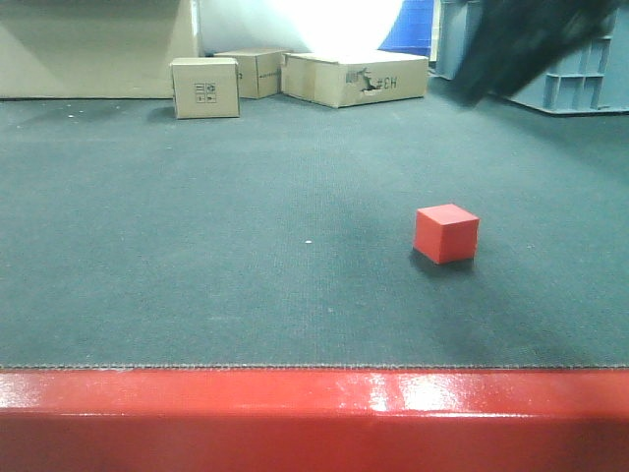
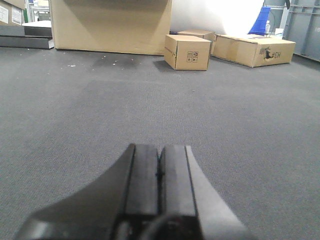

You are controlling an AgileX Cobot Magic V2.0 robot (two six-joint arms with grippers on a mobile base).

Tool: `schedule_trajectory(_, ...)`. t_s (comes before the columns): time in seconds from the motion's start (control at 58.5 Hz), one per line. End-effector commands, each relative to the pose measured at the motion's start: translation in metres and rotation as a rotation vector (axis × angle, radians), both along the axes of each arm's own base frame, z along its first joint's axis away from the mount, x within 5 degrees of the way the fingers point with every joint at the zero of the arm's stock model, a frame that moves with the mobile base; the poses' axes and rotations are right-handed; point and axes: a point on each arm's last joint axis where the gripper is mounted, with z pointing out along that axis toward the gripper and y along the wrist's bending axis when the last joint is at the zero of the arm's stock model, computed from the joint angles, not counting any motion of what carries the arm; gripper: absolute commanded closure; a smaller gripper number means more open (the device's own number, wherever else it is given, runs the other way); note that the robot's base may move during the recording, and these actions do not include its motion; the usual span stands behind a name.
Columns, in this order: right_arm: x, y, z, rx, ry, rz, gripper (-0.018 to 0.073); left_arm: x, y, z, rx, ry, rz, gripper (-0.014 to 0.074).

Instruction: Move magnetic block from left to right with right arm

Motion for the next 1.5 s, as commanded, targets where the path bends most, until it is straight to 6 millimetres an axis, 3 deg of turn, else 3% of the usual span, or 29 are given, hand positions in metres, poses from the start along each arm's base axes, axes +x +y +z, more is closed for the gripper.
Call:
schedule_trajectory(0.0,-0.033,-0.015,0.029,0.102,-0.191,-0.03,0.0499,-0.001,0.001,0.004,-0.016,-0.077,0.005,0.0722)
schedule_trajectory(0.171,-0.101,-0.042,0.032,0.19,-0.381,-0.048,0.049,-0.001,0.001,0.004,-0.016,-0.077,0.005,0.0722)
schedule_trajectory(0.342,-0.155,-0.064,0.01,0.249,-0.528,-0.059,0.049,-0.001,0.001,0.004,-0.016,-0.077,0.005,0.0722)
schedule_trajectory(0.53,-0.197,-0.081,-0.012,0.315,-0.685,-0.065,0.049,-0.001,0.001,0.004,-0.016,-0.077,0.005,0.0722)
schedule_trajectory(0.666,-0.217,-0.089,-0.022,0.35,-0.766,-0.063,0.049,-0.001,0.001,0.004,-0.016,-0.077,0.005,0.0722)
schedule_trajectory(1.076,-0.224,-0.092,-0.022,0.361,-0.827,-0.072,0.049,-0.001,0.001,0.004,-0.016,-0.077,0.005,0.0722)
schedule_trajectory(1.23,-0.22,-0.097,-0.024,0.273,-0.877,-0.182,0.049,-0.001,0.001,0.004,-0.016,-0.077,0.005,0.0722)
schedule_trajectory(1.35,-0.213,-0.102,-0.036,0.194,-0.882,-0.335,0.049,-0.001,0.001,0.004,-0.016,-0.077,0.005,0.0722)
schedule_trajectory(1.487,-0.201,-0.107,-0.065,0.136,-0.894,-0.452,0.049,-0.001,0.001,0.004,-0.016,-0.077,0.005,0.0722)
